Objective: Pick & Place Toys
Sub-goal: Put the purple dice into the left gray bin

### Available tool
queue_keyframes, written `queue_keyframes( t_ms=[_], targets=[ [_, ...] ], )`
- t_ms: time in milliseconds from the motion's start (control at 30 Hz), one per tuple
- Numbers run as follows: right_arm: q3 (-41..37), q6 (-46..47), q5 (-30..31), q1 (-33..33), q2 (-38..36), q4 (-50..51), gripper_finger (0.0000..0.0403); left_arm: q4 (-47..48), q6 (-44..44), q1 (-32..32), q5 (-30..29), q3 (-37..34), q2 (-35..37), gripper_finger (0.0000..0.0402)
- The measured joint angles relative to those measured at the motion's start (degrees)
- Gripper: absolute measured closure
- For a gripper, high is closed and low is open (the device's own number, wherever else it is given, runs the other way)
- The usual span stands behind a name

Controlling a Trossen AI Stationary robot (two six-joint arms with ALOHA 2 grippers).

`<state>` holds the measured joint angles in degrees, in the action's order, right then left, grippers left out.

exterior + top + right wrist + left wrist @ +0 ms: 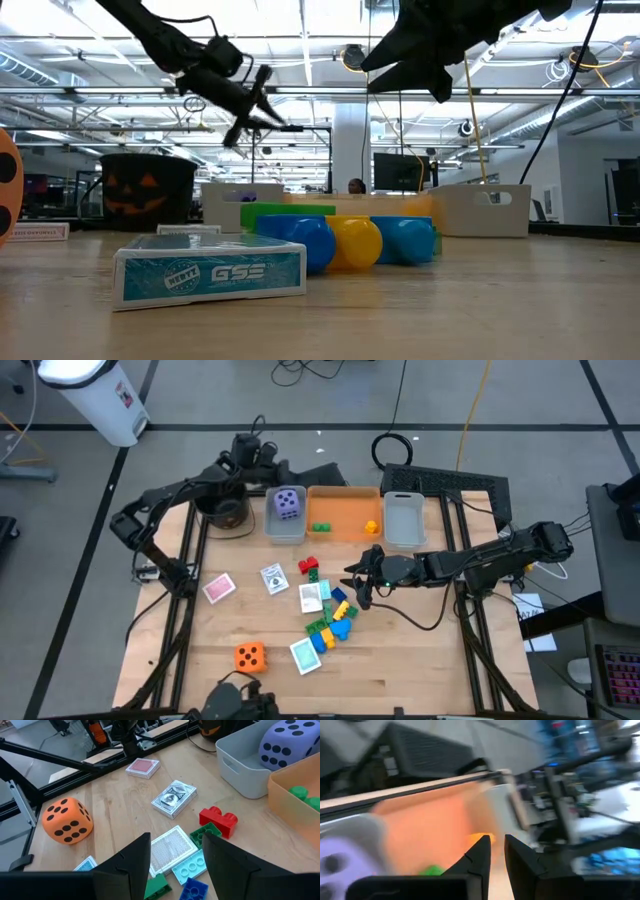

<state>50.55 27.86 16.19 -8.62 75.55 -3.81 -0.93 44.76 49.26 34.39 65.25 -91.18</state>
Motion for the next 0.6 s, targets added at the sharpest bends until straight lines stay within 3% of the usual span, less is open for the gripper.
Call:
queue_keyframes(
  t_ms=[133,400,500,600],
  targets=[
    [0.0,-0.1,0.1,0.1,0.0,-0.2,0.0236,-10.4,5.4,0.0,4.6,0.0,1.0,0.0314],
    [0.0,-0.4,0.1,3.2,0.0,-1.5,0.0236,-37.3,20.7,-0.4,7.6,0.0,1.8,0.0217],
    [0.0,0.1,0.1,5.1,0.0,-2.6,0.0236,-44.3,19.7,-0.4,14.1,0.0,1.8,0.0196],
    [0.0,1.6,0.2,6.6,0.0,-3.3,0.0236,-42.0,18.9,0.3,24.2,0.0,3.0,0.0192]
  ],
)
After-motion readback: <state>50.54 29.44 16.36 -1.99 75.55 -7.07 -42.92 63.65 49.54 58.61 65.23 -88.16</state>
